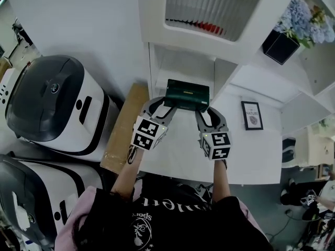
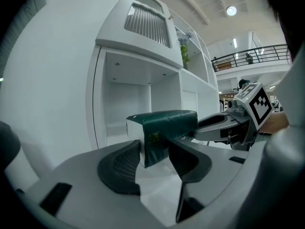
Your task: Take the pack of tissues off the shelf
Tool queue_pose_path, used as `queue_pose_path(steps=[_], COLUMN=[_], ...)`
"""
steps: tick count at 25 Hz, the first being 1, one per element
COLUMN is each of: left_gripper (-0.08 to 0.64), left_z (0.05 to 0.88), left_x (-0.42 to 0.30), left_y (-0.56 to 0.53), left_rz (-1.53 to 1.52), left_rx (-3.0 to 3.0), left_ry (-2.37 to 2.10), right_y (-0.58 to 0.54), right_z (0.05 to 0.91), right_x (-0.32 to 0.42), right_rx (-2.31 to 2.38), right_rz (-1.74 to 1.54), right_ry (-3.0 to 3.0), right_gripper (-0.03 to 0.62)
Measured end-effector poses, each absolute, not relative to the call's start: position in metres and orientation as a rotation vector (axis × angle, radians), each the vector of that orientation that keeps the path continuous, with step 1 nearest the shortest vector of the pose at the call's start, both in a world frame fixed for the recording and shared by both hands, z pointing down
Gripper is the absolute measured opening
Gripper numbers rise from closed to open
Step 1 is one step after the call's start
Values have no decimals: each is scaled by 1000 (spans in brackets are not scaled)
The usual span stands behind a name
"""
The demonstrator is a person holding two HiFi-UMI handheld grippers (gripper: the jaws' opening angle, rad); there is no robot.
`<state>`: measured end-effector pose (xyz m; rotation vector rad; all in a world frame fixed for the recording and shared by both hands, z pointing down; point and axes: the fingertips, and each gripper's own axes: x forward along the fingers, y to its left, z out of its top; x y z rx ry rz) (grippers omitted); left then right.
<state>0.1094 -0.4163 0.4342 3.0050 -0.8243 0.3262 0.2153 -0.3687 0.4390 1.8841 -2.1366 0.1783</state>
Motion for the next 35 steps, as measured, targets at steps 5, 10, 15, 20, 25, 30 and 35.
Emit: queue_pose_path(steps=[5, 10, 15, 20, 25, 30, 35], left_gripper=[189, 189, 189, 190, 190, 190, 190], left_z=[434, 434, 436, 441, 446, 457, 462], left_x=[101, 90, 82, 80, 75, 69, 60], left_y=[-382, -350, -318, -283, -243, -203, -172], left_rz=[334, 323, 324, 352, 378, 397, 416], left_rx=[3004, 2977, 2944, 2914, 2878, 2819, 2778], left_ry=[-835, -858, -911, -990, -1051, -1116, -1180], right_y=[-335, -305, -276, -247, -213, -178, -152], right_z=[440, 442, 444, 449, 455, 467, 473], right_x=[207, 198, 192, 191, 188, 183, 175], right_rx=[1867, 1823, 1782, 1732, 1681, 1617, 1559], right_rz=[191, 209, 196, 204, 214, 240, 252], right_ry=[-2153, -2198, -2216, -2247, -2294, -2337, -2378], right_gripper=[176, 175, 175, 175, 173, 173, 173])
